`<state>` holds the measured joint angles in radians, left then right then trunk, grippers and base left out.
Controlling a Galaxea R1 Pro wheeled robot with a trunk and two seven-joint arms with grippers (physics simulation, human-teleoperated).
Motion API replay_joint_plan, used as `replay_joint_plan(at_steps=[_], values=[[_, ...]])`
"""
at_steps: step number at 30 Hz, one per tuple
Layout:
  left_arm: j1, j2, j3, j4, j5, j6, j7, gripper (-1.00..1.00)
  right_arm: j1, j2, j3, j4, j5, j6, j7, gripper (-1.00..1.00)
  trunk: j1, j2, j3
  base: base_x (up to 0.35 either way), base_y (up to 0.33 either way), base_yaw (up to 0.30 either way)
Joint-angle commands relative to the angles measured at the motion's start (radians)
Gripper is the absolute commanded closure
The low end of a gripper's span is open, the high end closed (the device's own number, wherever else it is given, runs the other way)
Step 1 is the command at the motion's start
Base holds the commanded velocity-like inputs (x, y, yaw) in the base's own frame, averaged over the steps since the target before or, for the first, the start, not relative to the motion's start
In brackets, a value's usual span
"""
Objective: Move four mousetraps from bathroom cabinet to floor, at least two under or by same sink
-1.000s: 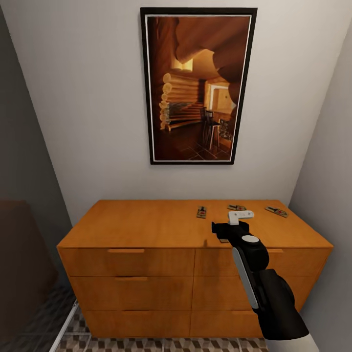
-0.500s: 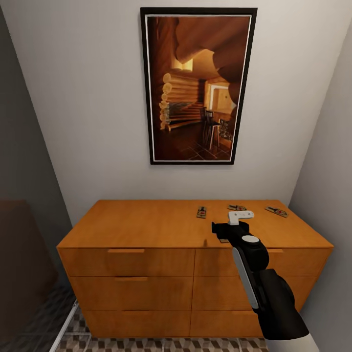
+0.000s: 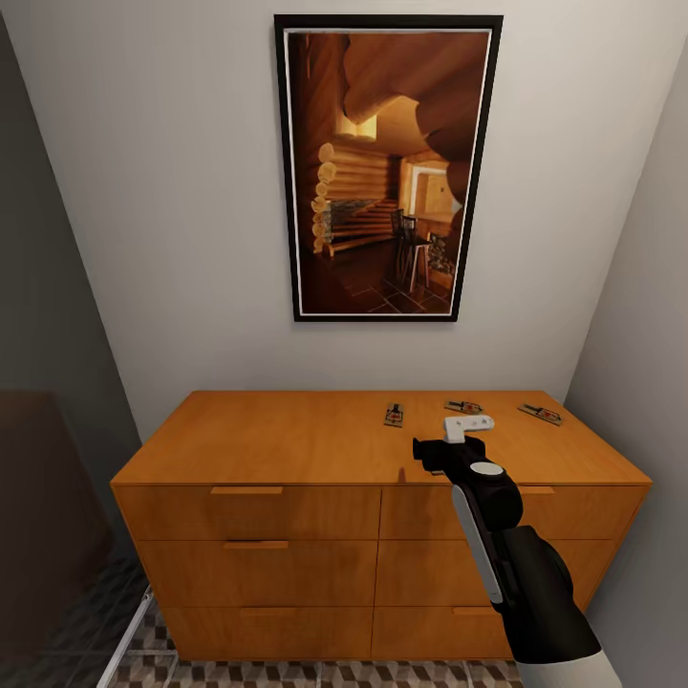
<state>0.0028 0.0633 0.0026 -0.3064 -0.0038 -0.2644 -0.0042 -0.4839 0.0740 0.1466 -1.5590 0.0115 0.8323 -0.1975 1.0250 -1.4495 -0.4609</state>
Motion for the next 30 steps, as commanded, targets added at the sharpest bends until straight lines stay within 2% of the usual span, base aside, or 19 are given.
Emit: replay_joint_plan(at_steps=[1, 15, 30], values=[[0.0, 0.0, 0.0, 0.0, -0.001, -0.002, 0.0, -1.0, -0.001, 0.0, 0.001, 0.0, 0.001, 0.005, -0.003, -1.0, 0.0, -0.001, -0.001, 0.0, 0.0, 0.0], [0.0, 0.0, 0.0, 0.003, -0.001, -0.002, 0.0, -1.0, -0.001, -0.003, 0.0, 0.003, 0.003, 0.004, 0.071, -1.0, 0.0, -0.001, -0.001, 0.0, 0.0, 0.0], [0.0, 0.0, 0.0, 0.003, -0.001, -0.001, 0.0, -1.0, -0.001, -0.006, -0.001, 0.004, 0.004, 0.004, 0.086, -1.0, 0.0, -0.001, -0.015, 0.0, 0.0, 0.0]])
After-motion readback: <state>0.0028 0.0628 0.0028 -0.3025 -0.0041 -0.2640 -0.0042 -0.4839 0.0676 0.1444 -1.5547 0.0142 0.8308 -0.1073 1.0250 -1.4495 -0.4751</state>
